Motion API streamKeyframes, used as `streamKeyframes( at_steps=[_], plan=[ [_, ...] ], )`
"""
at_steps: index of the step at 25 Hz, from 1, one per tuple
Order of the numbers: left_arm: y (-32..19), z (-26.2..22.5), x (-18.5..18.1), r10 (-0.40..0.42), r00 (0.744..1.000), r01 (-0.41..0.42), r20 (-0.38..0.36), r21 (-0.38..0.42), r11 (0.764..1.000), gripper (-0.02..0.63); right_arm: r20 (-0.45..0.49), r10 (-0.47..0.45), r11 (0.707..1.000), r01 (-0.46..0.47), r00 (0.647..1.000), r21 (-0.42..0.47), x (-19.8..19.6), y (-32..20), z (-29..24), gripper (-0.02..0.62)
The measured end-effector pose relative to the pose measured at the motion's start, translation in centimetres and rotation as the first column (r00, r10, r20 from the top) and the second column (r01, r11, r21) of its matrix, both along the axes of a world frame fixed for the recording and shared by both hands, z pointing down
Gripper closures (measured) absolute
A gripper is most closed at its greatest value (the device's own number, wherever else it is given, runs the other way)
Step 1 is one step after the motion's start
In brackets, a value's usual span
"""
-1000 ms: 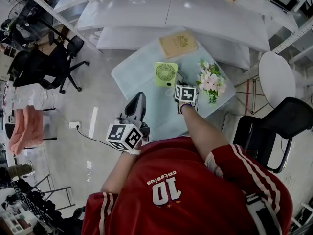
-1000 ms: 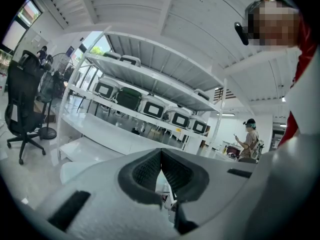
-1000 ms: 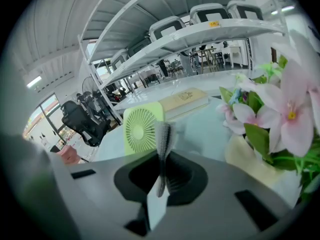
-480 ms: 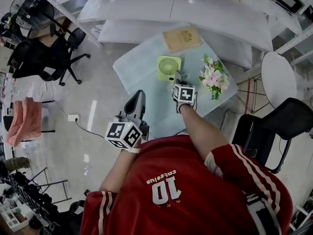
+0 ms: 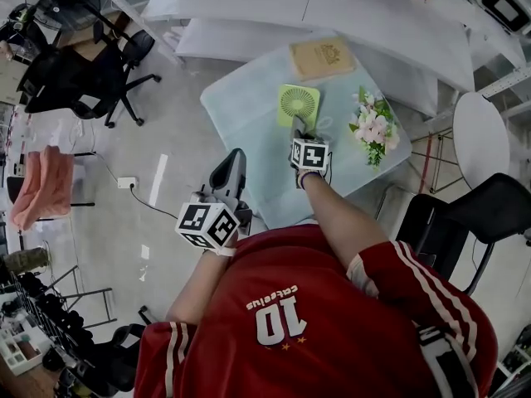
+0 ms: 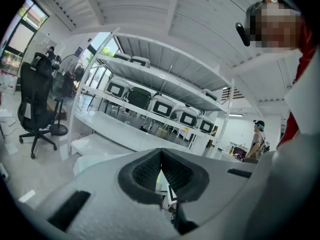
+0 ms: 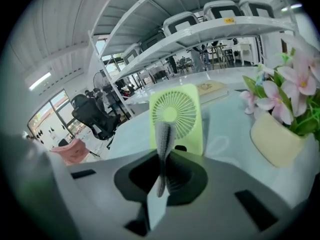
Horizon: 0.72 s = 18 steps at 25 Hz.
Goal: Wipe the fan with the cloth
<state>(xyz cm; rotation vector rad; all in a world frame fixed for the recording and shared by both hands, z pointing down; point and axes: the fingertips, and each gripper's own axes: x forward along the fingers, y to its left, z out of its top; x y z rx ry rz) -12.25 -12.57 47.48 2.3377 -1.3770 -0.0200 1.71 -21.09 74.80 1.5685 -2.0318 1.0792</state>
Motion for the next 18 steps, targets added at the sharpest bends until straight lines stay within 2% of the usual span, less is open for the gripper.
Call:
streamKeyframes(
  at_steps=[10,18],
  plan=[
    [0.3,0.2,-3.3,-0.095,0.995,0.095,0.003,-0.005,0.995,0.600,-0.014,-0.096,0.995,0.096,0.995,0.013,-3.2,-0.5,0.8,0.577],
    [-0.7,0.3,-4.0,-0.127,0.992,0.127,0.000,-0.012,0.992,0.600,0.003,-0.108,0.994,0.108,0.994,0.012,-4.1,-2.2,0.2,0.576]
  ],
)
